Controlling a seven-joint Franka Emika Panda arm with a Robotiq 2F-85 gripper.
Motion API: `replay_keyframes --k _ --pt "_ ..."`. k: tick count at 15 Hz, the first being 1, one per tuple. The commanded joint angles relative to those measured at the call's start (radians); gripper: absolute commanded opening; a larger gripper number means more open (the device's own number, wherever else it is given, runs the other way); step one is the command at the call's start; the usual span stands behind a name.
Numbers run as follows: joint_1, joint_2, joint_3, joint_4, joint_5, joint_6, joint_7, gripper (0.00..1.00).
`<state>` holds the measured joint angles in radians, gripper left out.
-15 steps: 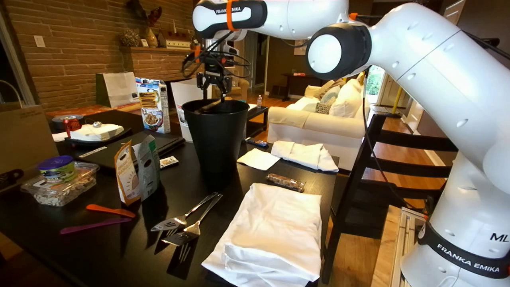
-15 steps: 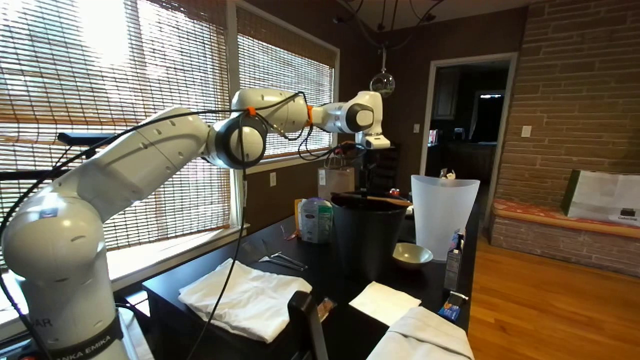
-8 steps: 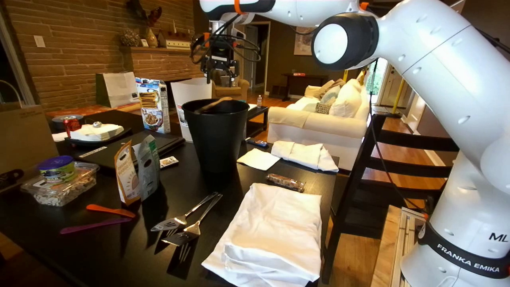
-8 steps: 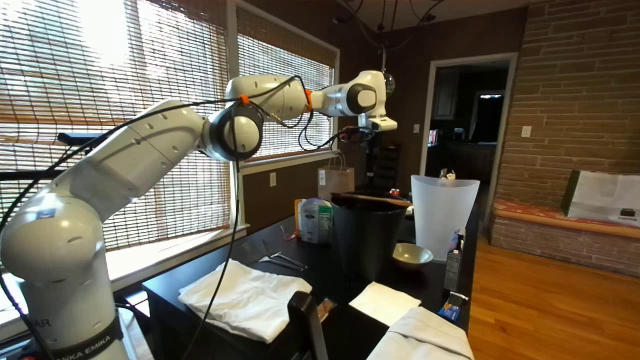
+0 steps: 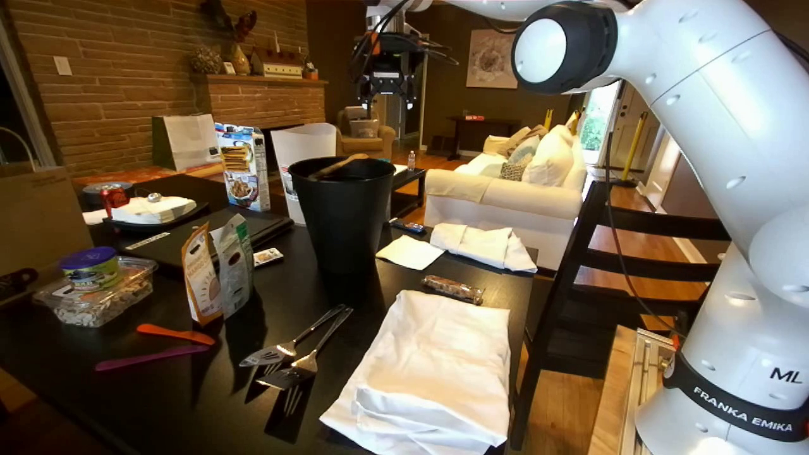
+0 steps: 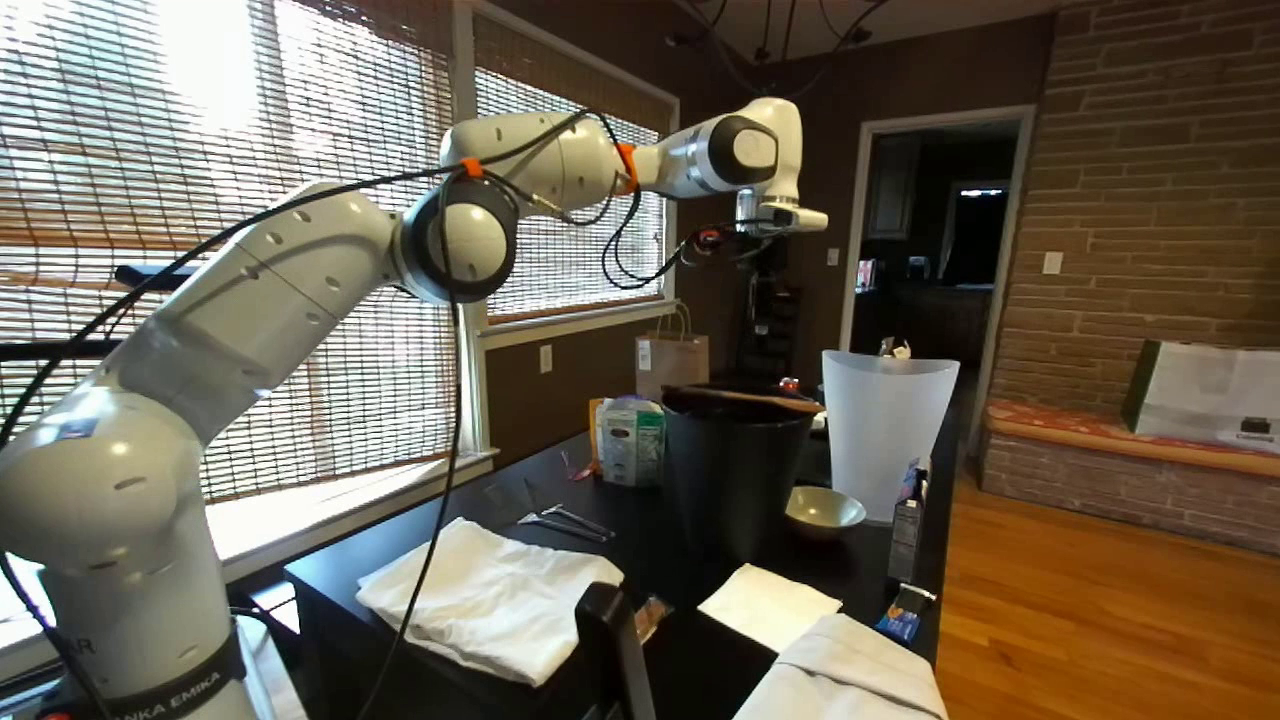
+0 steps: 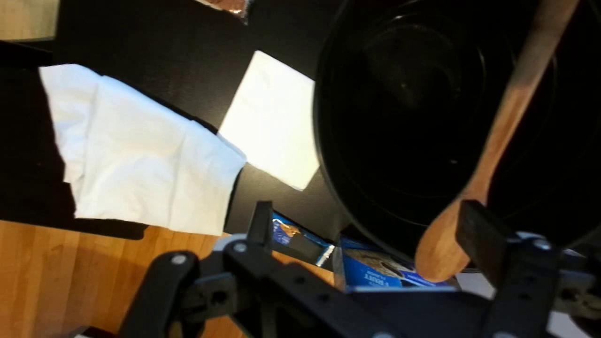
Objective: Put the wooden spoon on the black bin then put the napkin on the spoon.
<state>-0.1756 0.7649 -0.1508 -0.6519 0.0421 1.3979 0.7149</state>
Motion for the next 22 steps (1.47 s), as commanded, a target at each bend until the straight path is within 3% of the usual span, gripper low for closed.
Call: replay_keyframes --k 1,8,12,18,22 --pt "-0.025 -0.043 -0.026 -0.044 -0.045 -0.075 -0.097 1.00" --pt "-0.049 -0.031 -0.070 -0.113 -0.083 -0.073 -0.113 1.00" --pt "-0.070 -0.032 -0.065 -0.186 -0.036 0.006 -0.083 1.00" --pt "-0.095 -0.076 -0.059 -0.347 0.016 0.224 -0.057 1.00" --pt "-0.124 -0.156 -0.033 -0.501 0.107 0.235 -0.121 1.00"
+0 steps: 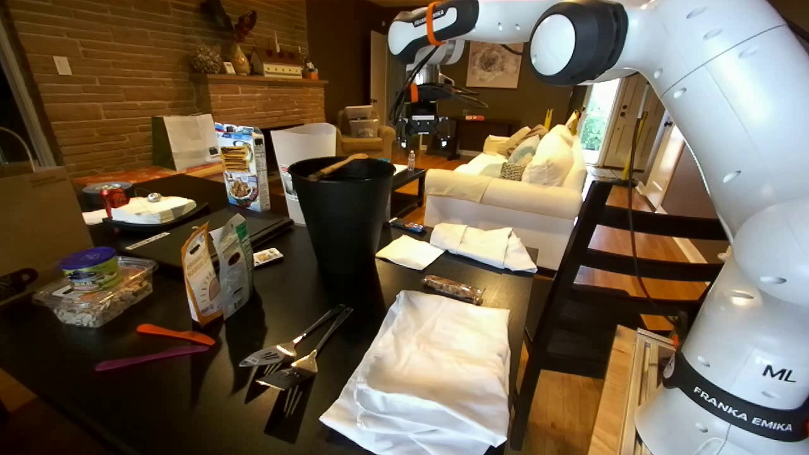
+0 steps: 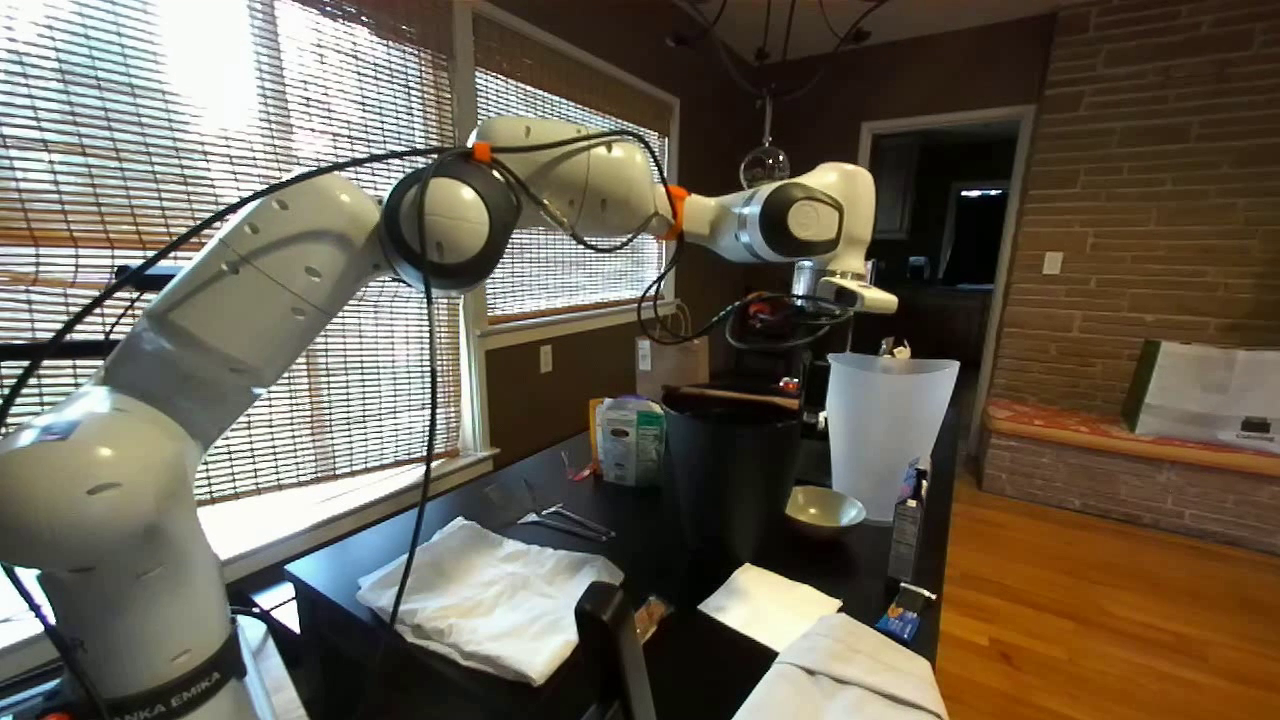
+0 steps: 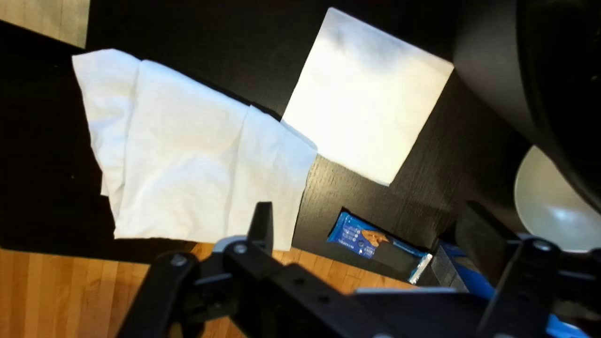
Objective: Put the wooden spoon on the black bin then put the napkin on the spoon.
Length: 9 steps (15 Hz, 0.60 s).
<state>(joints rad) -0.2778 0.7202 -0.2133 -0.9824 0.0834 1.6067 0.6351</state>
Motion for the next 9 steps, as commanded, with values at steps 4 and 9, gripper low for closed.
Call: replay_keyframes --k 4,9 --pt "-0.021 -0.210 0.024 -0.351 0.085 0.016 -0.115 1.00" --pt "0.006 -0.312 0.004 -0.586 0.023 0.150 -0.166 1.00"
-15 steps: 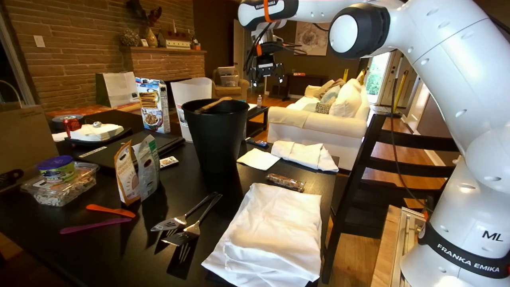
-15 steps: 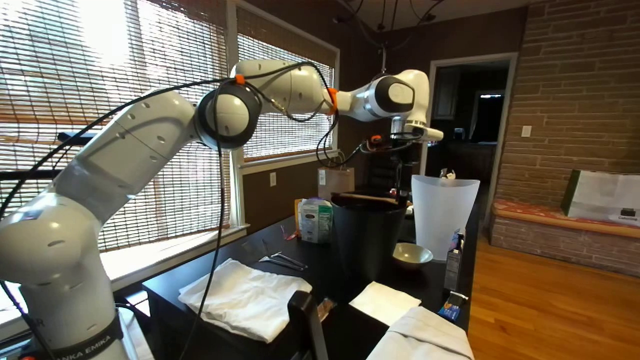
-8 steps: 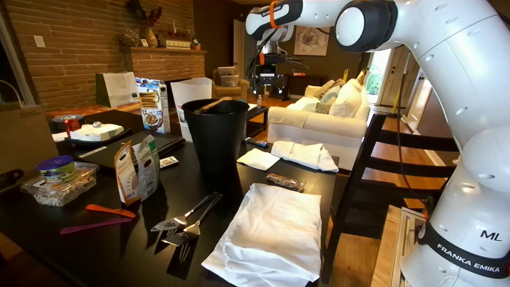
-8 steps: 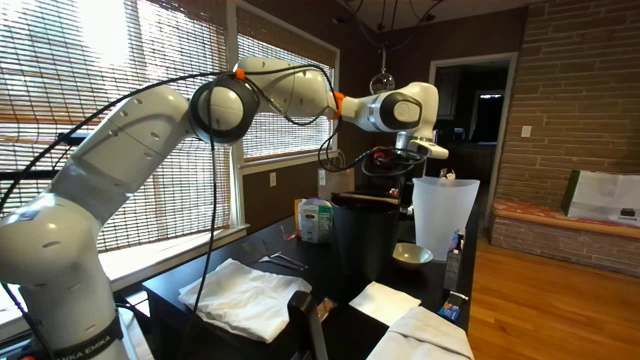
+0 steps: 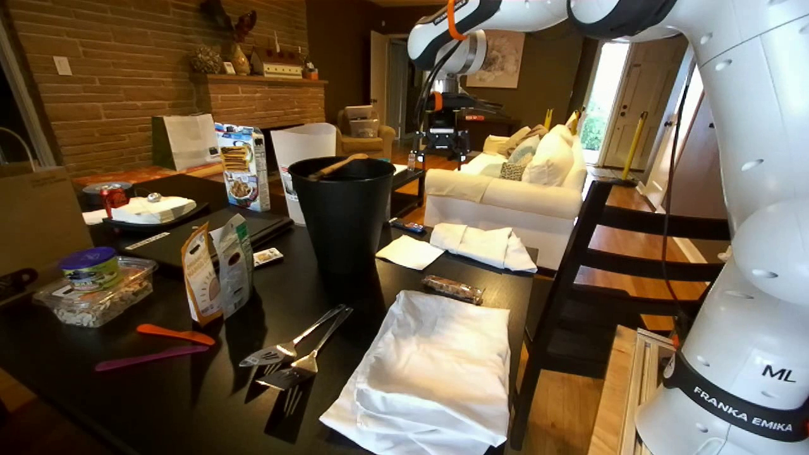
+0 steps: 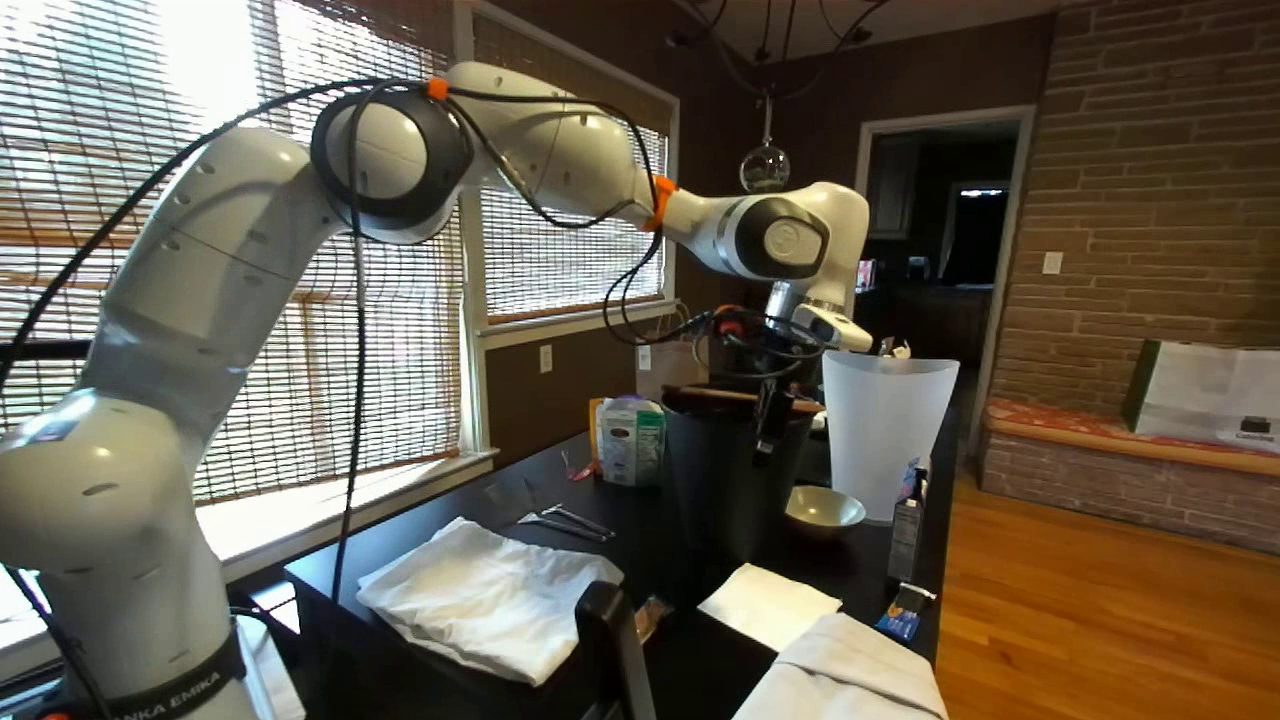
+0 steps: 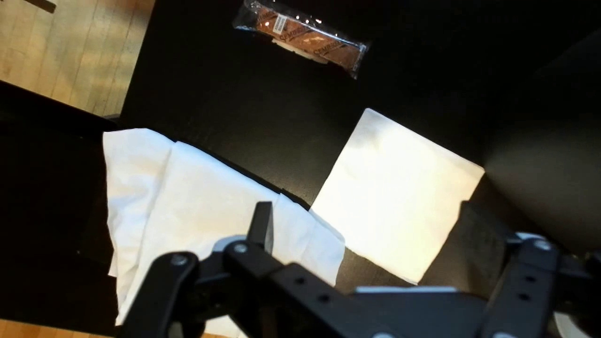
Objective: Put the wooden spoon on the black bin then put the napkin on the spoon.
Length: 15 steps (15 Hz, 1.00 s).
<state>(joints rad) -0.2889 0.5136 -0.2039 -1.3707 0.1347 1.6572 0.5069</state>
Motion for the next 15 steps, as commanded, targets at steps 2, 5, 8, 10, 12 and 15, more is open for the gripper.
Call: replay_keyframes --k 2,5,8,10,12,15 --pt "0.034 -0.126 -0.025 -0.264 -0.037 0.141 -0.060 1.00" --pt "0.030 -0.070 -0.031 -0.206 -0.022 0.117 -0.048 1.00" --pt "0.035 -0.083 -0.032 -0.245 -0.026 0.137 -0.051 1.00" --pt "0.040 -0.091 -0.027 -0.253 -0.040 0.136 -0.081 1.00" --pt "0.048 -0.103 -0.010 -0.303 -0.070 0.185 -0.199 1.00" --pt "0.058 -0.130 0.009 -0.387 -0.075 0.261 -0.332 1.00"
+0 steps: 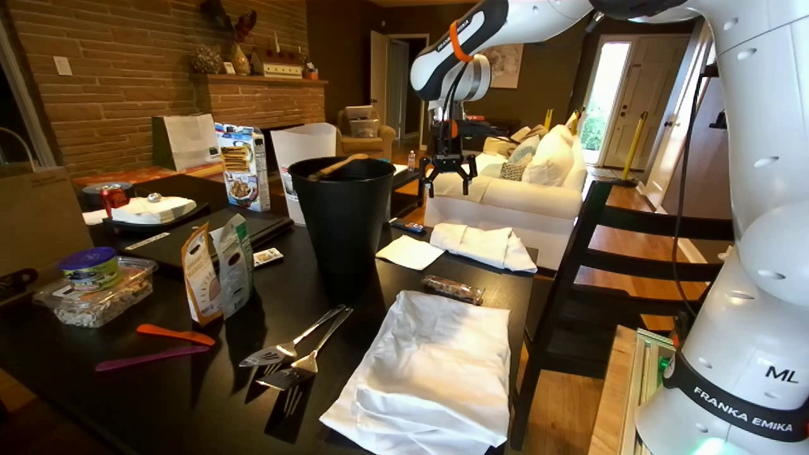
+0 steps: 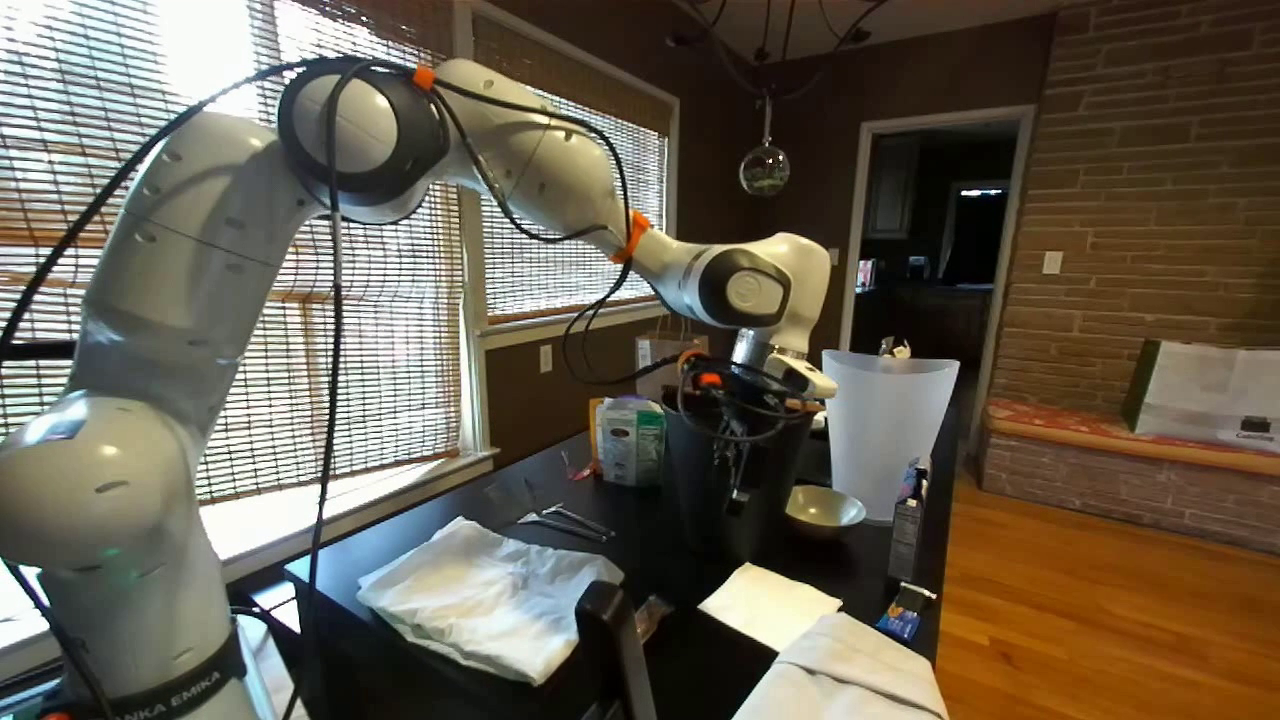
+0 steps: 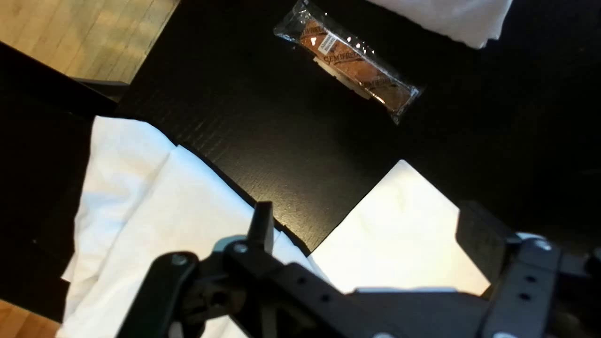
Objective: Put the wooden spoon on the black bin then put the napkin on the spoon.
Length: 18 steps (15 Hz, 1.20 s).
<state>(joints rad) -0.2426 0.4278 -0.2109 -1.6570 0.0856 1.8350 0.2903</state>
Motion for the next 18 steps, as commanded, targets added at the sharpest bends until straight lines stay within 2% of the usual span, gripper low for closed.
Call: replay_keyframes --k 1,4,10,18 --pt "0.016 -0.051 0.021 -0.126 -0.030 0.118 -0.157 1.00" --pt "0.016 -0.065 0.047 -0.215 -0.011 0.246 -0.290 1.00" --pt "0.041 -0.054 0.061 -0.343 -0.030 0.441 -0.343 1.00" --pt "0.057 -0.012 0.059 -0.404 -0.029 0.531 -0.321 1.00"
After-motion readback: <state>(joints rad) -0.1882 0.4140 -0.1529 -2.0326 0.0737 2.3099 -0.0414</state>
